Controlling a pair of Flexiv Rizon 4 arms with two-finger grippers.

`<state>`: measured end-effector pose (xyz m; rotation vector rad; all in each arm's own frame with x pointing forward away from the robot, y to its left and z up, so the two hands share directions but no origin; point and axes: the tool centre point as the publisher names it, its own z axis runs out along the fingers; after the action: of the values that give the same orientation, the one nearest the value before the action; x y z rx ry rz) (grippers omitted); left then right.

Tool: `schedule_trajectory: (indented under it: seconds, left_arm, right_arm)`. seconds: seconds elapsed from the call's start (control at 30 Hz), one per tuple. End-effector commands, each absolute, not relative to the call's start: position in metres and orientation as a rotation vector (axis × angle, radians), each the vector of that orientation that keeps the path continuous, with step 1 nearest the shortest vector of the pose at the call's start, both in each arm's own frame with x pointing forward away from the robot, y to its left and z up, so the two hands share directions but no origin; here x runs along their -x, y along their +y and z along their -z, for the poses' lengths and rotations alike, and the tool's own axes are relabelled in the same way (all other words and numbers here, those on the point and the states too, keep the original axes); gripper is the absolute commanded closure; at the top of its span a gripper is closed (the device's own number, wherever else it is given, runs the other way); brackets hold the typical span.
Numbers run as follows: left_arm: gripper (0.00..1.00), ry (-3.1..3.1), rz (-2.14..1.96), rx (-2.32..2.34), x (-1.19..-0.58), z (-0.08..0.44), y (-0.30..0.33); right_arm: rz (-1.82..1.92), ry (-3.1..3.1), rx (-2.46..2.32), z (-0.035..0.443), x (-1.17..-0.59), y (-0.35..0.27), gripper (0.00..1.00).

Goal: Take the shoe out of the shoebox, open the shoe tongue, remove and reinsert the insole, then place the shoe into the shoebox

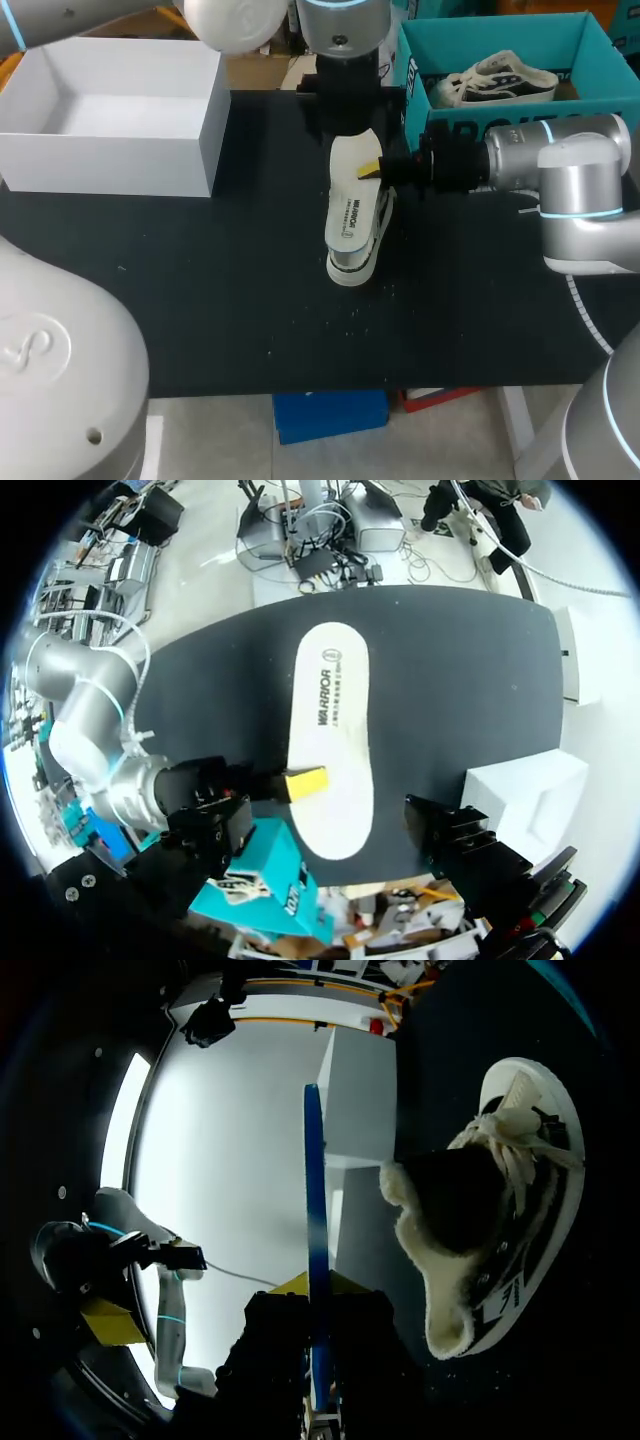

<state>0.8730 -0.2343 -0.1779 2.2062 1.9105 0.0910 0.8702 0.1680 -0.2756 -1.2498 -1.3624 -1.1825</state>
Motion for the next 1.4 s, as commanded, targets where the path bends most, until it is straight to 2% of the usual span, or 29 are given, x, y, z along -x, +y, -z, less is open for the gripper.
schedule_trajectory:
  seconds: [0.03, 0.9, 1.13, 1.4]
  left_arm:
    - [0.00, 1.901, -0.053, -2.233, -0.895, 0.185, -0.238]
    - [0.00, 1.837, 0.008, -2.296, -1.000, 0.202, -0.251]
    - [0.00, 1.875, 0.027, -2.279, -1.008, 0.203, -0.257]
    - [0.00, 1.929, -0.005, -2.269, -0.982, 0.192, -0.254]
  right_arm:
    - [1.182, -1.363, 1.252, 0.275, -0.870, 0.169, 1.00]
    - [1.182, -1.363, 1.252, 0.275, -0.870, 0.169, 1.00]
    - [1.182, -1.363, 1.252, 0.275, -0.870, 0.169, 1.00]
    - [1.182, -1.363, 1.252, 0.275, -0.870, 0.169, 1.00]
